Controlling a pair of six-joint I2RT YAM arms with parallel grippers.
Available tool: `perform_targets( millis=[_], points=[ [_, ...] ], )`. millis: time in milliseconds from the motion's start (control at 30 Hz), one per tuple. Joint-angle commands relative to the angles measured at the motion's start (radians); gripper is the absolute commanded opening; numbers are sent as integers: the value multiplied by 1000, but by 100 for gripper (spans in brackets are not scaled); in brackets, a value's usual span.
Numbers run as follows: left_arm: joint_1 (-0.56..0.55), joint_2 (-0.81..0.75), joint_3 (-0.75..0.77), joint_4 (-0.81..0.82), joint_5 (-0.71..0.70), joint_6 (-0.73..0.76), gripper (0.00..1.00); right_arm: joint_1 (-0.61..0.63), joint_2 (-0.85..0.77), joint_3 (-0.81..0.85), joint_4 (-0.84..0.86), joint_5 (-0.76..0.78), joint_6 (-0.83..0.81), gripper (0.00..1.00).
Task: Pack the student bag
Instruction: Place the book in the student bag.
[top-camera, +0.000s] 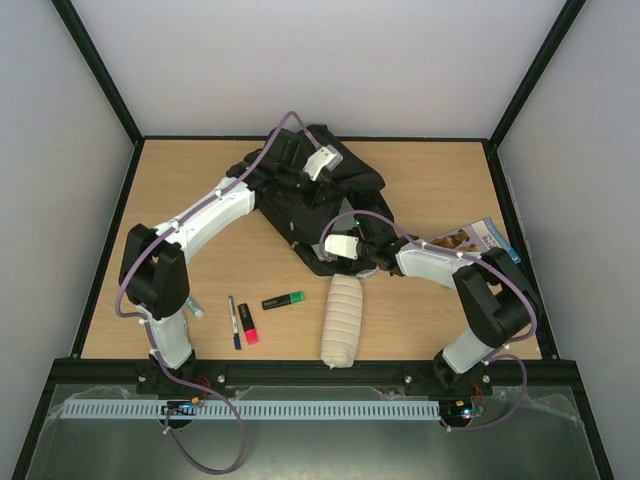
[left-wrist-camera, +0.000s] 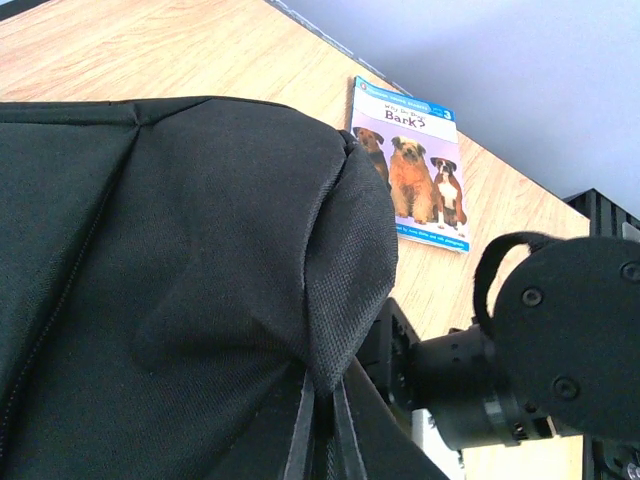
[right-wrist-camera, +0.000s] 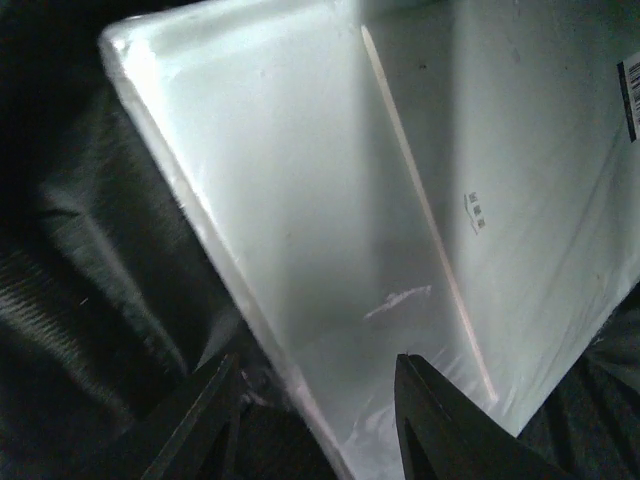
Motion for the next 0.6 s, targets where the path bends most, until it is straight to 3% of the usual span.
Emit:
perform_targets(
  millis=[0, 233, 400, 567],
  points=[
    [7, -12, 35, 109, 62, -9, 2, 22, 57, 25, 142, 66, -22, 42],
    [6, -10, 30, 107, 73, -11, 2, 26, 178, 64, 414, 215, 68, 34],
    [7, -6, 30, 107, 72, -15, 3, 26, 222, 49, 575, 232, 119, 31],
    [6, -4, 26, 107, 66, -14, 2, 27, 278, 56, 623, 276, 149, 31]
  ],
)
